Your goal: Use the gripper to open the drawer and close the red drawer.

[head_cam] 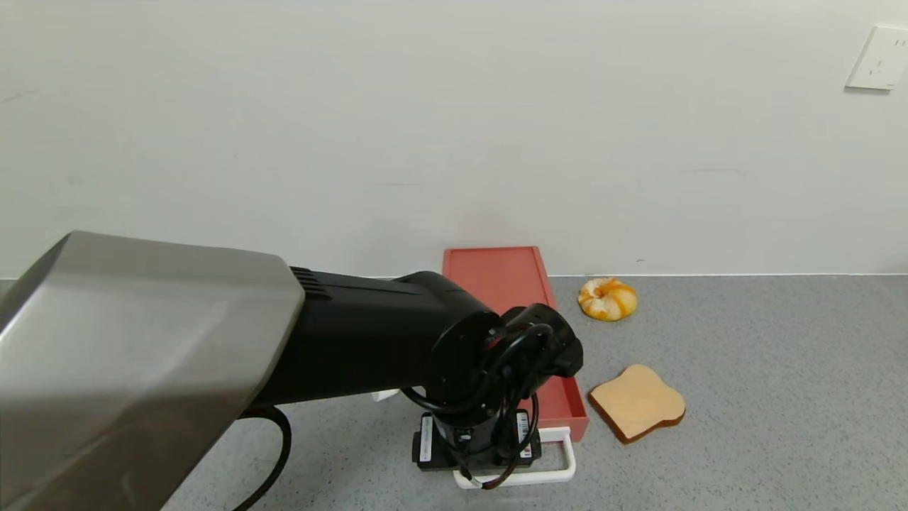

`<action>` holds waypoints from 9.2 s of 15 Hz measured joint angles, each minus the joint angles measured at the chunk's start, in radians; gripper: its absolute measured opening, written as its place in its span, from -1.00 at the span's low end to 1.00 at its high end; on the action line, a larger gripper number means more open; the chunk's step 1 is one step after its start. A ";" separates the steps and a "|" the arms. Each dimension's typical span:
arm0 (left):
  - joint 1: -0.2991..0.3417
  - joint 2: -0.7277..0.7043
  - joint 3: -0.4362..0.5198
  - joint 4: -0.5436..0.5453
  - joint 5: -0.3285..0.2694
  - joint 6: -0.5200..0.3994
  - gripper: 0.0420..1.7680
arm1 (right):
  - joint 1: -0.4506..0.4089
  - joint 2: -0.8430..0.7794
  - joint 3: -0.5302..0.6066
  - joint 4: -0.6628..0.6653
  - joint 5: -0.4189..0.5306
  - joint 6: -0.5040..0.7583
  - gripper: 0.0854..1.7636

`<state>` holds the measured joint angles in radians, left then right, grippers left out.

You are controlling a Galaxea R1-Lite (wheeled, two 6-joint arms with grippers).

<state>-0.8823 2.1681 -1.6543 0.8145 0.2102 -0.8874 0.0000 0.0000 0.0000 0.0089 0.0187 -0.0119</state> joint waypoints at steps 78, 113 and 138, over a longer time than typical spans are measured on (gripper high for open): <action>0.179 0.169 -0.290 -0.058 0.036 0.224 0.94 | 0.000 0.000 0.000 0.000 0.000 0.000 0.98; 0.261 0.227 -0.317 -0.324 0.041 0.418 0.94 | 0.000 0.000 0.000 0.000 0.000 0.000 0.98; 0.275 -0.106 -0.252 0.006 0.018 0.540 0.94 | 0.000 0.000 0.000 0.000 0.000 0.000 0.98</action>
<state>-0.6074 2.0623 -1.9064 0.8202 0.2283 -0.3477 0.0000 0.0000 0.0000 0.0091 0.0183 -0.0115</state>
